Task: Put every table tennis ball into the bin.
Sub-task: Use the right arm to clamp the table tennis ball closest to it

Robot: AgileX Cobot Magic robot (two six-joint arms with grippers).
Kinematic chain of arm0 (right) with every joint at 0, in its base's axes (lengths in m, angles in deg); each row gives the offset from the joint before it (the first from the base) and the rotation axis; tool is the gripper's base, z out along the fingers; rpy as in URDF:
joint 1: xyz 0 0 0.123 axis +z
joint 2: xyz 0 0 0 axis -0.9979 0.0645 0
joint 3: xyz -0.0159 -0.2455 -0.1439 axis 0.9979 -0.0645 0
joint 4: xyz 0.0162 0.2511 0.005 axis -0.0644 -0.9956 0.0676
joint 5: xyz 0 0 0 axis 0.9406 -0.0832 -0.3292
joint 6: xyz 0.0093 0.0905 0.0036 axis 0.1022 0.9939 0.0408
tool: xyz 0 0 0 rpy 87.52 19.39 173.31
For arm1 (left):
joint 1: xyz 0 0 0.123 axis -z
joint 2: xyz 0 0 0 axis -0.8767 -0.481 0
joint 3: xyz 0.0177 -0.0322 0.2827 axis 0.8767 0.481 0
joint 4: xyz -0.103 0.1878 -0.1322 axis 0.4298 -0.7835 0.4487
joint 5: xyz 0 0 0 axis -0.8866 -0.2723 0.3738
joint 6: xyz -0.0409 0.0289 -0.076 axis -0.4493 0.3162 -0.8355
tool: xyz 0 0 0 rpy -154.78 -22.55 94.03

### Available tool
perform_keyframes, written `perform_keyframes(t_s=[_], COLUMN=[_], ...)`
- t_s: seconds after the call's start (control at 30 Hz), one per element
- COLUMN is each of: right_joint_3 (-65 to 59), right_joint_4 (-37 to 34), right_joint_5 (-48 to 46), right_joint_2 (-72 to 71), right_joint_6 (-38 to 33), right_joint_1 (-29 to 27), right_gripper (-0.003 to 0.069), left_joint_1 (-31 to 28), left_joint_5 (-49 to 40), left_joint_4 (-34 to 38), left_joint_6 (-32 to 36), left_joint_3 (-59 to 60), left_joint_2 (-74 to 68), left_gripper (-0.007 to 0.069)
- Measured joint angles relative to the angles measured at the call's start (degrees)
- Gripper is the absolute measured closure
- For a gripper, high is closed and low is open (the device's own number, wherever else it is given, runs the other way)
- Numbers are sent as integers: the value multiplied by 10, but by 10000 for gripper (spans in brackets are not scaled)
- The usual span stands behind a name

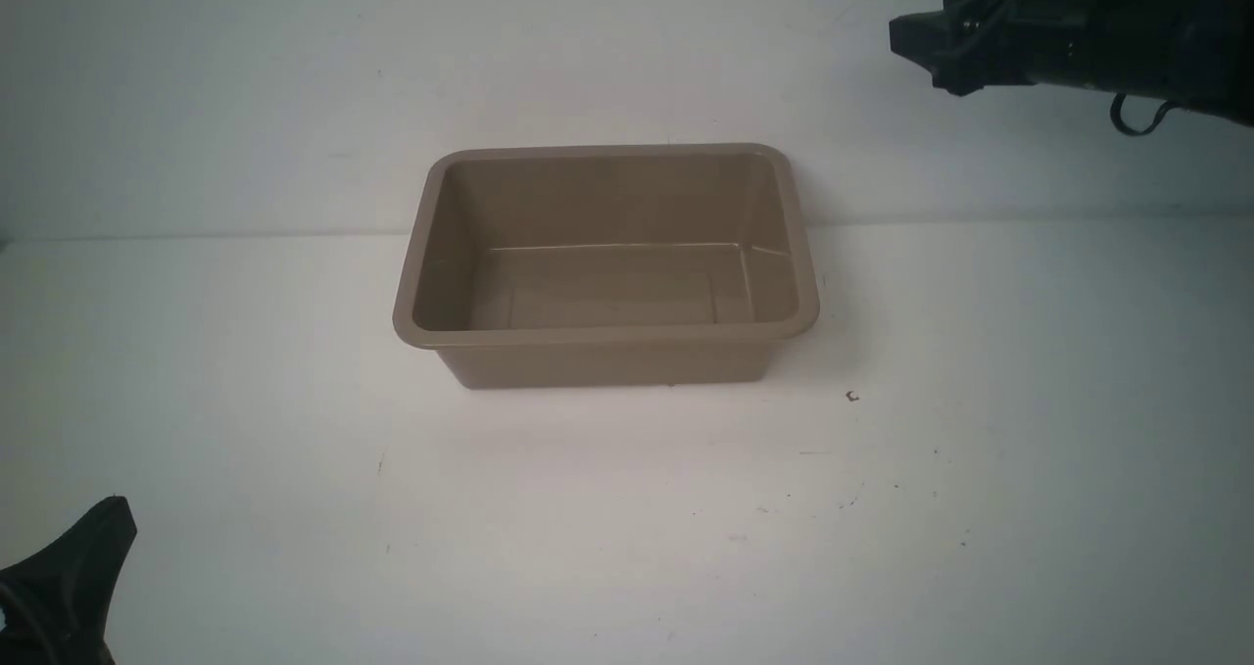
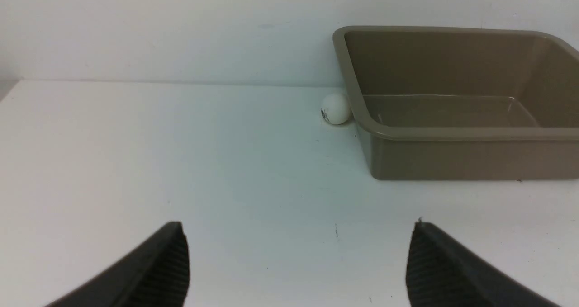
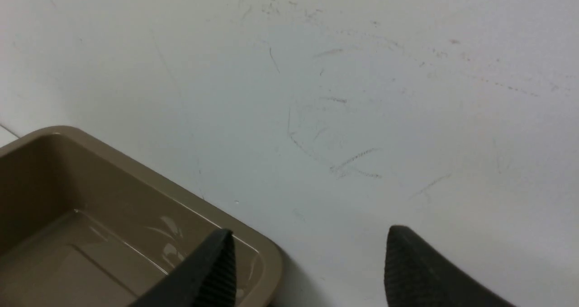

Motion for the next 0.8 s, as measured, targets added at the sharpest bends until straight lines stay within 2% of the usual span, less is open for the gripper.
perform_keyframes(t_s=[0.8], right_joint_3=[0], right_joint_4=[0], right_joint_5=[-4], right_joint_2=[-5], right_joint_6=[-14], right_joint_1=[0], right_gripper=[250], left_joint_1=[0], left_joint_5=[0], left_joint_4=[0], left_joint_6=[0], left_joint_3=[0], left_joint_2=[0], left_gripper=[41])
